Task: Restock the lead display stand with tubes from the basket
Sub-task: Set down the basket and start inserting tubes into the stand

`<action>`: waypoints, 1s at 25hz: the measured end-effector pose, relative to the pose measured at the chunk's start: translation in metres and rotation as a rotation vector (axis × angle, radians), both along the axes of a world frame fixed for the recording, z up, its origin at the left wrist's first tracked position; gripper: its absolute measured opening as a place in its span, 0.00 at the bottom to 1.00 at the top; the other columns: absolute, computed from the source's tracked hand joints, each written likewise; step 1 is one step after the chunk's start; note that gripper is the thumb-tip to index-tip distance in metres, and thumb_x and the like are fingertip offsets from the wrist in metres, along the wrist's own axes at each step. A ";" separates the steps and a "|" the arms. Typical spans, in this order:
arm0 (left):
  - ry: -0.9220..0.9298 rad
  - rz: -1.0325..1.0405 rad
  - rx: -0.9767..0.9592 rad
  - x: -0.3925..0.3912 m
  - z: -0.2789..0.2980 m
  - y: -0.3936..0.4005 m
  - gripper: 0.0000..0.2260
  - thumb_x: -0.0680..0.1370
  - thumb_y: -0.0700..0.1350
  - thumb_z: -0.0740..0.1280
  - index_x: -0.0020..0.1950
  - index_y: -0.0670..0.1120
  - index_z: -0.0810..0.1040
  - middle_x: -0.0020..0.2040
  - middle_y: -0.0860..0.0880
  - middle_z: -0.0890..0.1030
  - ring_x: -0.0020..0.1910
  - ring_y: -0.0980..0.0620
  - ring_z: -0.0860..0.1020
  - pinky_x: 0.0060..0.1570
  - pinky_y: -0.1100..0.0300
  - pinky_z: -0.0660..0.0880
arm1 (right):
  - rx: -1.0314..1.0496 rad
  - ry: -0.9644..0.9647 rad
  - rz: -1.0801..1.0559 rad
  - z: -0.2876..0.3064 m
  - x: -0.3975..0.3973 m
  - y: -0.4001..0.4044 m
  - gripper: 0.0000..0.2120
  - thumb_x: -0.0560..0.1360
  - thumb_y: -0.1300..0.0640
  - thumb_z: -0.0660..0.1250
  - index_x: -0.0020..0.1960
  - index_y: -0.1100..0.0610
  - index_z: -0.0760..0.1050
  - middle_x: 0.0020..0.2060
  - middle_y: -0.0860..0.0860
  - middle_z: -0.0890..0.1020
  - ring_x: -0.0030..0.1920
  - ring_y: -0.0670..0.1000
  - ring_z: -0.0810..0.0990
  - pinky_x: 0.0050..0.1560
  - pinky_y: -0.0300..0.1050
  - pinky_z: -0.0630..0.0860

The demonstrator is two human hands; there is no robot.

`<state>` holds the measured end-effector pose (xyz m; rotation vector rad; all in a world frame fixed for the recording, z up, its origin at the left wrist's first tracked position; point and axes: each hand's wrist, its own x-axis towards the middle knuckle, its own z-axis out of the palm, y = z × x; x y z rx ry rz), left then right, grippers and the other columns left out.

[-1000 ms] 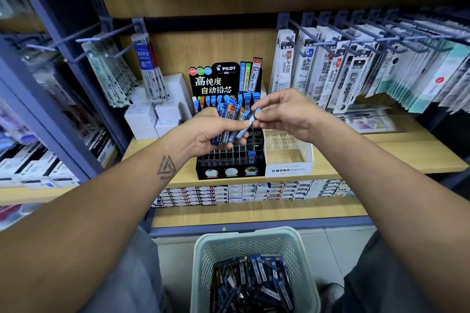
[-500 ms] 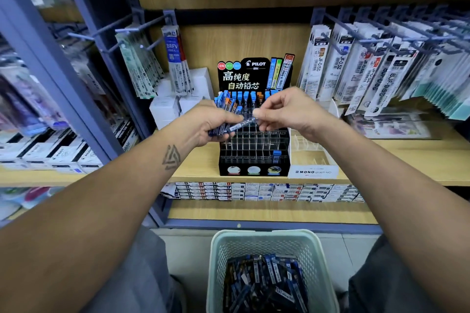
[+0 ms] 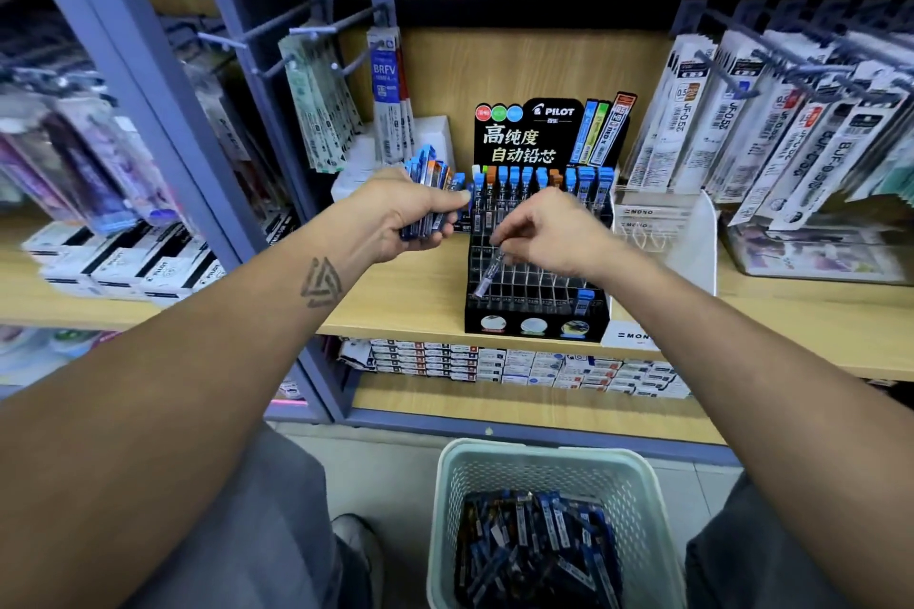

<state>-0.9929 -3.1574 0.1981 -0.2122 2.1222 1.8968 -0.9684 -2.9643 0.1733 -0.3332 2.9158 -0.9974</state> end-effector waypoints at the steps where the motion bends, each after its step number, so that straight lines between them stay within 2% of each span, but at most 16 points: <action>1: 0.003 -0.020 0.010 0.001 0.001 0.000 0.21 0.73 0.41 0.77 0.62 0.35 0.78 0.34 0.44 0.81 0.27 0.52 0.77 0.24 0.64 0.73 | 0.058 0.036 0.011 -0.004 0.000 -0.006 0.07 0.76 0.61 0.73 0.52 0.53 0.85 0.42 0.49 0.85 0.41 0.47 0.85 0.48 0.40 0.81; 3: 0.017 -0.052 0.009 0.003 0.003 0.001 0.23 0.73 0.41 0.77 0.64 0.32 0.77 0.35 0.43 0.81 0.27 0.51 0.78 0.23 0.64 0.73 | 0.123 0.120 0.054 -0.009 0.001 -0.014 0.07 0.76 0.62 0.73 0.52 0.53 0.84 0.42 0.49 0.83 0.43 0.47 0.84 0.50 0.40 0.80; 6: 0.041 -0.068 0.001 0.005 0.006 0.002 0.22 0.73 0.40 0.77 0.62 0.32 0.78 0.35 0.43 0.81 0.28 0.51 0.78 0.23 0.63 0.73 | 0.151 0.190 0.089 -0.012 0.000 -0.019 0.06 0.75 0.62 0.73 0.49 0.53 0.83 0.41 0.49 0.83 0.44 0.49 0.82 0.49 0.42 0.79; 11: 0.043 -0.073 0.016 0.008 0.011 0.002 0.17 0.73 0.39 0.77 0.59 0.37 0.79 0.34 0.43 0.81 0.28 0.51 0.77 0.23 0.63 0.73 | 0.119 0.165 0.084 -0.012 -0.002 -0.025 0.05 0.74 0.62 0.73 0.47 0.53 0.83 0.38 0.49 0.83 0.41 0.49 0.83 0.45 0.43 0.80; 15: 0.045 -0.067 0.020 0.008 0.012 0.004 0.19 0.72 0.39 0.78 0.60 0.35 0.79 0.35 0.43 0.81 0.28 0.51 0.77 0.24 0.63 0.73 | 0.183 0.149 0.143 -0.025 0.000 -0.032 0.05 0.75 0.63 0.72 0.47 0.55 0.84 0.38 0.48 0.82 0.43 0.49 0.82 0.48 0.41 0.78; 18: 0.045 -0.069 0.007 0.007 0.010 0.004 0.23 0.72 0.39 0.78 0.63 0.32 0.77 0.34 0.44 0.81 0.28 0.51 0.78 0.24 0.63 0.74 | 0.219 0.189 0.183 -0.035 0.001 -0.034 0.06 0.75 0.64 0.71 0.50 0.58 0.85 0.44 0.52 0.85 0.45 0.50 0.81 0.50 0.39 0.75; 21: 0.034 -0.073 0.003 0.006 0.008 0.001 0.24 0.72 0.40 0.78 0.64 0.33 0.76 0.34 0.44 0.81 0.28 0.51 0.78 0.24 0.63 0.74 | 0.301 0.313 0.184 -0.034 0.000 -0.030 0.08 0.76 0.64 0.68 0.50 0.58 0.85 0.47 0.54 0.85 0.49 0.55 0.82 0.53 0.48 0.78; 23: 0.017 -0.088 -0.011 0.007 0.007 0.000 0.18 0.72 0.40 0.78 0.59 0.36 0.79 0.33 0.45 0.81 0.27 0.52 0.78 0.24 0.63 0.74 | 0.261 0.307 0.096 -0.026 0.001 -0.023 0.09 0.76 0.64 0.68 0.50 0.57 0.85 0.46 0.52 0.85 0.47 0.53 0.82 0.52 0.48 0.79; 25: -0.001 -0.108 -0.032 0.010 0.006 0.001 0.13 0.72 0.39 0.77 0.53 0.39 0.79 0.32 0.45 0.81 0.27 0.52 0.78 0.24 0.64 0.73 | 0.038 0.177 -0.033 -0.015 0.003 -0.015 0.07 0.77 0.63 0.69 0.52 0.57 0.84 0.42 0.49 0.85 0.43 0.49 0.84 0.50 0.44 0.80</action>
